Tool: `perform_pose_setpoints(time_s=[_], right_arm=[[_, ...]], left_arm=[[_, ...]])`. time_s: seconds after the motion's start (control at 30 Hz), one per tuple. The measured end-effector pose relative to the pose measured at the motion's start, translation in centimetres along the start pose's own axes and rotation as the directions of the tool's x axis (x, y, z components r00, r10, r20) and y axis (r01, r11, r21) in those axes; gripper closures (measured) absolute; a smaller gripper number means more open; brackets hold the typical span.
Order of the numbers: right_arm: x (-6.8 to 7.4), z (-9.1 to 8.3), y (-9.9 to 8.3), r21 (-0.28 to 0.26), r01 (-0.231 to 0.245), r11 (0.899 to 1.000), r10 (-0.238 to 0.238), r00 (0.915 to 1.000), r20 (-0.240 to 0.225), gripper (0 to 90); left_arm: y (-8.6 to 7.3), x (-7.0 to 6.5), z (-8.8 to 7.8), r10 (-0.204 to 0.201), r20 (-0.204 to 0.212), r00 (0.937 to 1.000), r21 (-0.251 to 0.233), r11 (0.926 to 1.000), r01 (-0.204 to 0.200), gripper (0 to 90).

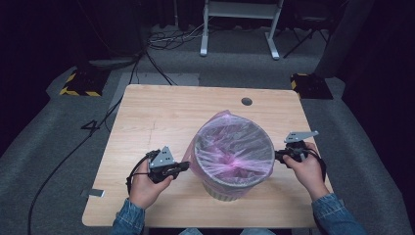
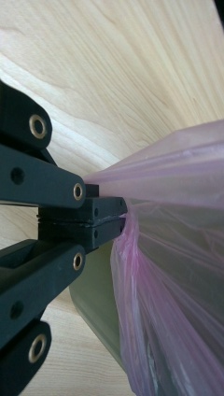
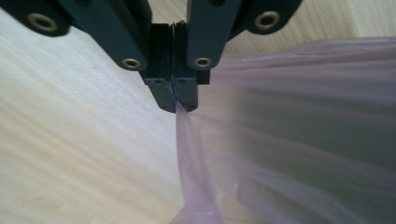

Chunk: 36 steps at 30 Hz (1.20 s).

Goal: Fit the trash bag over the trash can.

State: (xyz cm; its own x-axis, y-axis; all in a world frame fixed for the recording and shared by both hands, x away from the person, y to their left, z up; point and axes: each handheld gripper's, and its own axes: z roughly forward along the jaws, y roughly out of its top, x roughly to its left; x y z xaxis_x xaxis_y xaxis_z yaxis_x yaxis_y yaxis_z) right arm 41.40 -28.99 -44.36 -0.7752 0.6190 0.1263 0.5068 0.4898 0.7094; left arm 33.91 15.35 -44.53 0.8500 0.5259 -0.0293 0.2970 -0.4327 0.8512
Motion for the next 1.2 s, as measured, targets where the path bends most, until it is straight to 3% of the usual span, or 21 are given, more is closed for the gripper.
perform_pose_setpoints(time_s=[0.13,0.33,0.47,0.6,0.67,0.73,0.8,0.9,0.93,0.97,1.03,1.1,1.2], right_arm=[[0.0,1.5,-0.5,0.055,0.007,0.998,-0.006,0.9997,-0.023,90.0],[0.0,1.5,-1.7,0.054,-0.038,0.998,0.041,0.9983,-0.042,90.0],[0.8,1.3,-0.6,0.046,0.012,0.999,-0.010,0.9996,-0.027,90.0],[1.0,1.4,0.2,0.034,0.014,0.999,-0.013,0.9997,-0.023,90.0],[0.8,1.9,0.0,0.072,0.012,0.997,-0.011,0.9999,-0.010,90.0],[0.4,2.3,-0.7,0.159,0.034,0.987,-0.042,0.9981,0.045,90.0],[0.0,2.3,-1.8,0.200,0.032,0.979,-0.046,0.9968,0.065,90.0],[-0.5,1.2,-3.0,0.144,-0.012,0.990,0.010,0.9999,0.013,90.0],[-0.5,0.7,-3.1,0.109,-0.009,0.994,0.010,0.9999,-0.006,86.4],[-0.5,0.0,-3.0,0.075,-0.007,0.997,0.008,0.9999,-0.013,75.2],[-0.2,-1.2,-2.6,0.005,0.019,1.000,-0.019,0.9997,-0.012,52.8],[0.4,-2.5,-1.9,-0.053,0.070,0.996,-0.072,0.9969,-0.033,38.3],[1.6,-4.0,-1.2,-0.095,0.141,0.985,-0.148,0.9863,-0.072,27.3]], left_arm=[[0.3,0.4,-0.3,-0.009,0.001,1.0000,-0.021,0.9997,0.009,89.7],[0.1,1.1,-0.2,0.002,-0.019,0.9998,-0.012,0.9999,-0.002,90.0],[-0.8,1.1,1.4,0.006,-0.030,0.9995,0.094,0.9956,-0.003,90.0],[-1.6,0.2,2.3,0.008,0.009,0.9999,0.130,0.9915,-0.009,90.0],[-1.7,0.1,2.3,0.006,0.013,0.9999,0.133,0.9910,-0.008,90.0],[-1.8,0.2,2.2,0.005,0.007,1.0000,0.135,0.9908,-0.006,90.0],[-2.0,0.4,2.0,0.001,0.004,1.0000,0.134,0.9909,-0.001,90.0],[-2.4,0.7,1.8,-0.017,-0.009,0.9998,0.138,0.9903,0.018,90.0],[-2.6,0.8,1.7,-0.021,-0.011,0.9997,0.137,0.9903,0.022,90.0],[-2.7,0.8,1.6,-0.029,-0.011,0.9995,0.132,0.9908,0.030,89.5],[-2.6,0.4,1.0,-0.004,-0.043,0.9990,0.107,0.9943,0.008,82.6],[-2.0,-0.2,0.2,0.007,-0.044,0.9990,0.040,0.9992,-0.005,66.2],[-0.8,-1.1,-1.2,0.023,-0.031,0.9992,-0.043,0.9988,-0.024,50.6]])
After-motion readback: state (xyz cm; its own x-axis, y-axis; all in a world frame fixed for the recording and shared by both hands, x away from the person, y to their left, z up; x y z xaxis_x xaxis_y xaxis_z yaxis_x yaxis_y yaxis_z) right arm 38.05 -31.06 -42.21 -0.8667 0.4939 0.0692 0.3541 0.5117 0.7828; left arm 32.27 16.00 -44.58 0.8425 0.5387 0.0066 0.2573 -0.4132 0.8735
